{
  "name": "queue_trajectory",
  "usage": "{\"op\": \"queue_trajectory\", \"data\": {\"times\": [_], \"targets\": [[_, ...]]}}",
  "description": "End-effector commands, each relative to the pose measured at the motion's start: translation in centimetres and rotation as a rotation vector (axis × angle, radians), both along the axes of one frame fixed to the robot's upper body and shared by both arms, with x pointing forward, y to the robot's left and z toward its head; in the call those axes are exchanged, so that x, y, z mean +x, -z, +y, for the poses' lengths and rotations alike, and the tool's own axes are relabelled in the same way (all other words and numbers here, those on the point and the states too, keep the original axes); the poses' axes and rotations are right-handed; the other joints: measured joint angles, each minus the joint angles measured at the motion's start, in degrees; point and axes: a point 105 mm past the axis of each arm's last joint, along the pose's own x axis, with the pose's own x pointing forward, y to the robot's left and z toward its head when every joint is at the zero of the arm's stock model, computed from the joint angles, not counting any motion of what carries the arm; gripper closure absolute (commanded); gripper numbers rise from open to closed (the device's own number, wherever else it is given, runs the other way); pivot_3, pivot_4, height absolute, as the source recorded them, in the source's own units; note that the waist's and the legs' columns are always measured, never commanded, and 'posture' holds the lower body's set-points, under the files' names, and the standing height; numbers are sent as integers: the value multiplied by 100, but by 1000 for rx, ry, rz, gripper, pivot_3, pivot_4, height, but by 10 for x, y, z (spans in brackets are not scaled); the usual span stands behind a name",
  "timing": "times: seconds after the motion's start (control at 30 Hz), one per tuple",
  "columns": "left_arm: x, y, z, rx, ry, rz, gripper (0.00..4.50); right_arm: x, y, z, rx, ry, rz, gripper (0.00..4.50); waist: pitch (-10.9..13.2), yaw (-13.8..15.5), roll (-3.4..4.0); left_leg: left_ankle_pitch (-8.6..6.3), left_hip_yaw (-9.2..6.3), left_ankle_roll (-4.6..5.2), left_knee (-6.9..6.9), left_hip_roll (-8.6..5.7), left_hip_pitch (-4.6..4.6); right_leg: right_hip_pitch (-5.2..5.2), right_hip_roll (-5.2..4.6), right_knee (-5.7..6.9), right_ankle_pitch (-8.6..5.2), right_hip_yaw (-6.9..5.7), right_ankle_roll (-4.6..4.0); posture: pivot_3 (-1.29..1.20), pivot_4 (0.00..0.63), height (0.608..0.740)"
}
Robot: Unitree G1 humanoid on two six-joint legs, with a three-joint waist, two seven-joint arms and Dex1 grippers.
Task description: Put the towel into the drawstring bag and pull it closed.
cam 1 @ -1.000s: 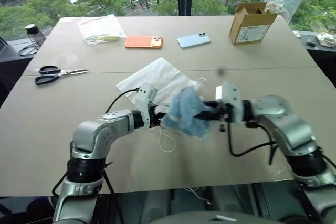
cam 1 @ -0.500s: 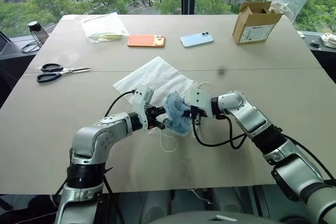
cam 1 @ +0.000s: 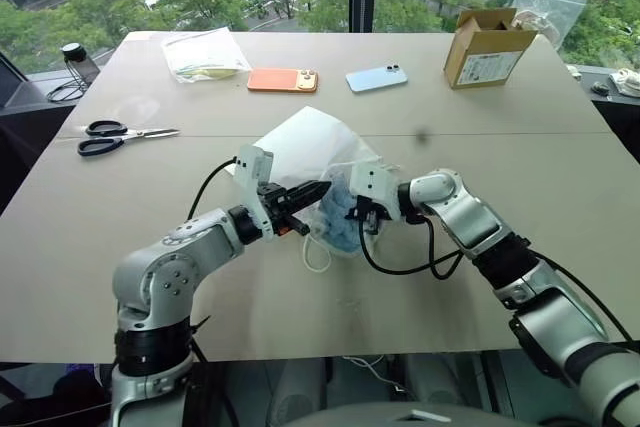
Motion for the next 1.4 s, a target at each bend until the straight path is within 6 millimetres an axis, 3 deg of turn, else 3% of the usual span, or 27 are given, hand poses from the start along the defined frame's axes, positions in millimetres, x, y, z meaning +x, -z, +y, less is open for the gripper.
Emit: {"op": "queue_trajectory", "data": {"times": [0.03, 0.17, 0.37, 0.57, 0.7, 0.83, 0.93, 1.0, 1.1, 1.17, 1.3, 1.4], "targets": [[-13, 6, -7, 60, 67, -3, 4500, 5, 10, -8, 127, 160, 229, 4315, 0, -22, 0, 0, 0, 0, 0, 1, 0, 0, 1, 0, 0, 0, 0, 0, 150, 740], [-15, 18, 5, 112, 30, 17, 4500, 10, -8, -15, 344, 271, 395, 4316, 4, -49, 6, 0, -1, 0, -4, 2, -9, -10, 3, 0, -1, 0, -2, 0, 150, 740], [-15, 18, 9, 89, 10, 33, 4500, 5, -31, -18, 643, 325, 623, 4317, 7, -16, 9, -1, 1, 0, -7, 0, -36, -25, -2, -8, -1, -2, -2, 0, 150, 740], [-23, 8, 0, 35, 78, 44, 4500, 16, -37, -18, 808, 409, 732, 4317, 8, -64, 10, -1, 6, 1, -28, 0, -43, -45, 0, -7, -2, 3, -3, 0, 150, 740], [-31, 4, -18, 14, 173, 53, 4500, 26, -34, 3, 921, 492, 802, 4317, 8, -104, 10, -1, 9, 1, -30, 0, -44, -45, 0, -9, -2, 5, -3, 0, 150, 740], [-26, 4, -25, 12, 172, 45, 4500, 33, -23, 24, 887, 591, 685, 4317, 7, -124, 9, -1, 15, 1, -32, -2, -37, -43, -2, -9, -1, 12, -1, 0, 150, 740], [-20, 5, -21, 22, 137, 42, 4500, 23, -20, 38, 757, 507, 502, 4317, 7, -135, 9, 0, 15, 1, -31, -1, -34, -44, 1, -7, -2, 15, 0, 0, 150, 740], [-15, 9, -14, 42, 102, 41, 4500, 20, -20, 35, 727, 496, 433, 3257, 7, -140, 10, 0, 13, 1, -32, 1, -34, -45, 6, -7, -2, 16, 0, 0, 150, 740], [-7, 10, -6, 55, 63, 31, 4500, 14, -19, 24, 600, 446, 243, 2007, 8, -131, 10, 0, 11, 1, -35, 2, -37, -48, 7, -7, -2, 14, -2, 0, 150, 740], [0, 7, 1, 51, 35, 24, 4500, 5, -33, 12, 626, 408, 207, 1119, 8, -106, 10, 0, 14, 0, -38, 1, -39, -49, 3, -11, -3, 15, -2, 0, 150, 740], [7, 3, 9, 54, 19, 6, 4500, -10, -43, -10, 537, 345, 68, 1119, 9, -76, 9, 0, 8, 0, -38, -4, -55, -52, -7, -20, -2, 4, 0, 0, 150, 740], [8, 0, 9, 50, 31, -4, 4500, -16, -36, -14, 452, 315, 24, 1119, 9, -109, 8, 0, 10, 1, -38, -4, -54, -53, -7, -23, -3, 5, 0, 0, 150, 740]]}}
